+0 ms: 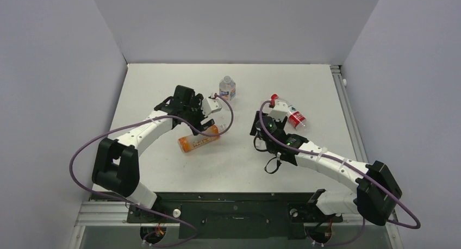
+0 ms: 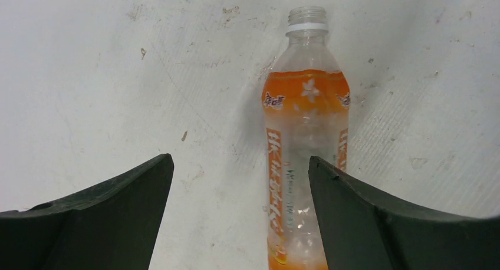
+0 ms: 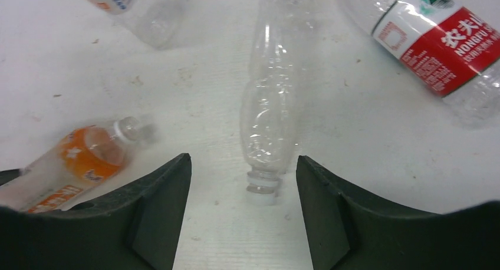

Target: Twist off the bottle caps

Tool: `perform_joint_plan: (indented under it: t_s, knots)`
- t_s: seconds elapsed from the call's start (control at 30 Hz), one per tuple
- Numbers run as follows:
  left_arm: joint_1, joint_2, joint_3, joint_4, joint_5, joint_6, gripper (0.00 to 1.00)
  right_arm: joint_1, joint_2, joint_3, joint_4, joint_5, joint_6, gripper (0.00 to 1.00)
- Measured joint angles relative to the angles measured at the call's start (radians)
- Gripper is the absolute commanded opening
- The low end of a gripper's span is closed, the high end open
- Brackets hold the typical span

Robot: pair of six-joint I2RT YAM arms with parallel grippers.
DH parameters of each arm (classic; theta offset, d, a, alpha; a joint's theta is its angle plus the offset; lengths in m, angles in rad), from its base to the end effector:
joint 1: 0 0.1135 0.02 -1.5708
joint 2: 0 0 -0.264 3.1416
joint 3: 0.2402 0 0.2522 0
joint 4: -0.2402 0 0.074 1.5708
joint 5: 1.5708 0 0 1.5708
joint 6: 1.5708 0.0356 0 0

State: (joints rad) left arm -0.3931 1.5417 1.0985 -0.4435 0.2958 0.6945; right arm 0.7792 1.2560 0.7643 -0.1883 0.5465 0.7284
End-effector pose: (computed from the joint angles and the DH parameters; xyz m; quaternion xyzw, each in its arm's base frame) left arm 0.2987 -0.1351 0.2428 0.5244 0.7718 -0.0874 0.3488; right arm 0.2006 0.1722 0.2361 0.0942 0.8716 0.1064 0.4691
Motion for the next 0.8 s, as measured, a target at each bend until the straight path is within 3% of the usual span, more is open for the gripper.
perform_joint_plan:
  t_s: [0.17,0.63,0.8]
  knots:
    - [0.000,0.071,0.010,-0.052,0.005,0.037,0.83,0.077,0.005,0.063,-0.003,-0.016,-0.010,0.62]
    - [0.002,0.118,0.041,-0.338,0.175,0.189,0.89,0.042,-0.043,0.085,0.007,-0.142,0.029,0.63]
    - [0.003,0.124,0.043,-0.407,0.208,0.230,0.79,0.038,-0.043,0.085,0.010,-0.167,0.047,0.63]
